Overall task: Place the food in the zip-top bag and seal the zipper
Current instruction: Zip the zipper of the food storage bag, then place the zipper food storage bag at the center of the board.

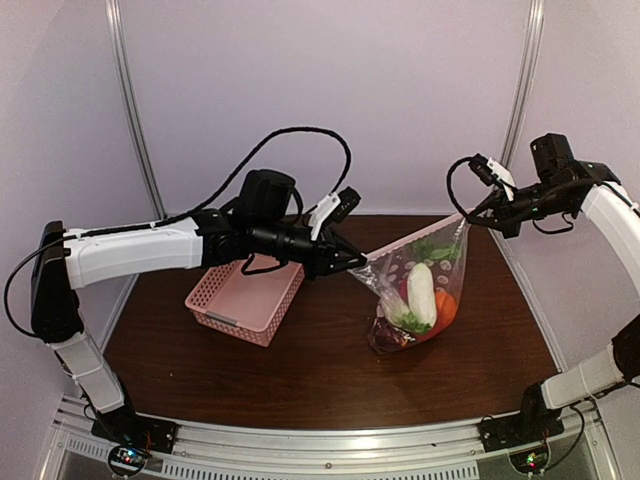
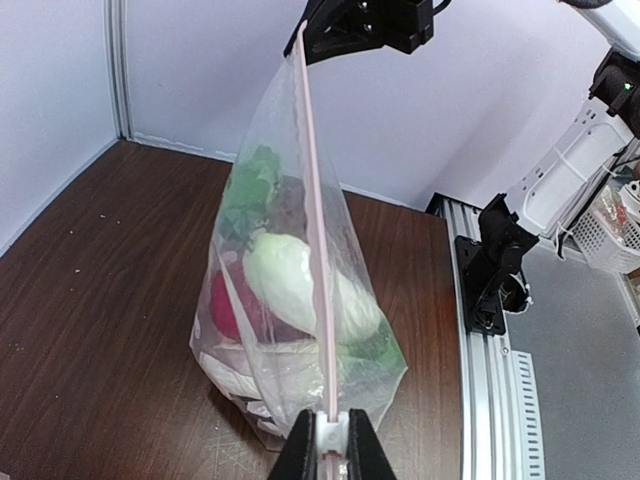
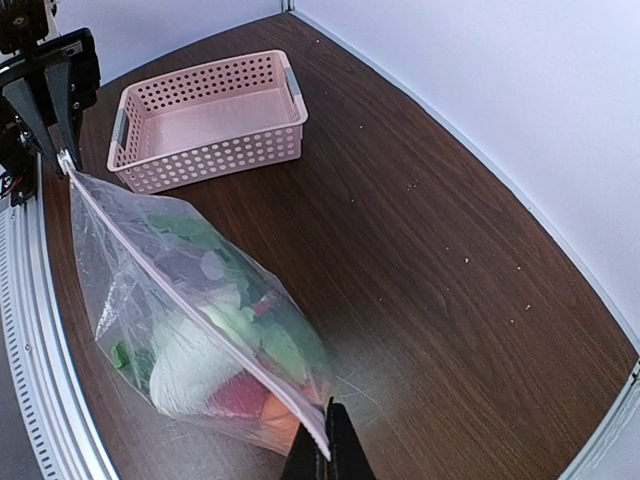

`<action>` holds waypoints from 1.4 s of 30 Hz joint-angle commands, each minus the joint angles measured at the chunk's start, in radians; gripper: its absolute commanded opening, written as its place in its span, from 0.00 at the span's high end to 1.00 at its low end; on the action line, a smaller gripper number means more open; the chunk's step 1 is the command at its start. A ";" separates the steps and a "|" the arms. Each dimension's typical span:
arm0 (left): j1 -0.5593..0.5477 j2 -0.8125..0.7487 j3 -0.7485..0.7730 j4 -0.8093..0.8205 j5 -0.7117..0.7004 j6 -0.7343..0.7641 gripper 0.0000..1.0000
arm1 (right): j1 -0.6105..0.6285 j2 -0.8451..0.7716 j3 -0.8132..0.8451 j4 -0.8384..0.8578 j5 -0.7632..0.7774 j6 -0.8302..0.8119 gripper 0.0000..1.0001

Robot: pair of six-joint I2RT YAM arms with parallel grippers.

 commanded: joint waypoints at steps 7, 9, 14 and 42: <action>0.020 -0.037 -0.050 -0.096 0.002 0.023 1.00 | -0.046 0.001 -0.011 0.101 0.078 0.040 1.00; 0.021 -0.041 -0.055 -0.096 0.006 0.023 1.00 | -0.046 0.005 -0.011 0.103 0.079 0.040 1.00; 0.024 -0.049 -0.073 -0.097 0.007 0.025 1.00 | -0.046 0.012 -0.013 0.105 0.079 0.040 1.00; 0.106 0.383 0.555 -0.040 -0.057 -0.061 1.00 | 0.002 0.192 0.229 0.199 0.057 0.119 1.00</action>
